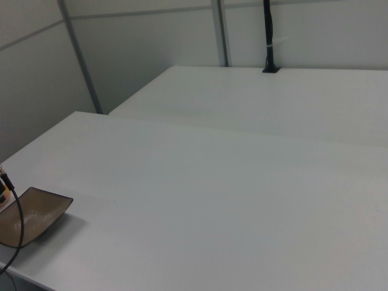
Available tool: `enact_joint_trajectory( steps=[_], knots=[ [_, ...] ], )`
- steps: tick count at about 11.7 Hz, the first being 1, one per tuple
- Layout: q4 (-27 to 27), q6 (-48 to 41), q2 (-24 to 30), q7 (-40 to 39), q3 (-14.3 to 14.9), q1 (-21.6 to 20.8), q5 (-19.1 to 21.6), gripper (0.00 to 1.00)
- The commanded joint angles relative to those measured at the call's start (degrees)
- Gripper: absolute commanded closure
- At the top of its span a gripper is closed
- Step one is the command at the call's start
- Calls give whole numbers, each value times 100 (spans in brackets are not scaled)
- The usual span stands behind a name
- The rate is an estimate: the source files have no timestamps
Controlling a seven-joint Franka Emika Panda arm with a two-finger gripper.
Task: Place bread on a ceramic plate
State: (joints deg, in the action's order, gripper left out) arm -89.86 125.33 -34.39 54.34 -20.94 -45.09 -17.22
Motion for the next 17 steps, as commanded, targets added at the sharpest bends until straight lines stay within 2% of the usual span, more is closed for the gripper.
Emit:
enact_joint_trajectory(
  steps=[1, 4, 6, 8, 9, 11, 14, 15, 16, 17],
  knots=[
    [135, 27, -25, 138, 72, -79, -124, 68],
    [22, 18, 422, 147, 72, -35, -98, 68],
    [-495, -52, 1088, 138, 72, 123, -54, 67],
    [-1163, -79, 1774, 103, 64, 456, -18, 67],
    [-1313, -270, 1995, 77, 64, 614, -10, 67],
    [-1402, -1024, 2251, -404, 64, 826, 43, 67],
    [-1498, -1965, 2453, -1791, 64, 1081, 551, 65],
    [-1595, -2108, 2524, -2065, 64, 1125, 614, 51],
    [-1631, -2109, 2498, -2076, 64, 1134, 615, 14],
    [-1657, -2109, 2481, -2103, 64, 1161, 615, 0]
  ],
)
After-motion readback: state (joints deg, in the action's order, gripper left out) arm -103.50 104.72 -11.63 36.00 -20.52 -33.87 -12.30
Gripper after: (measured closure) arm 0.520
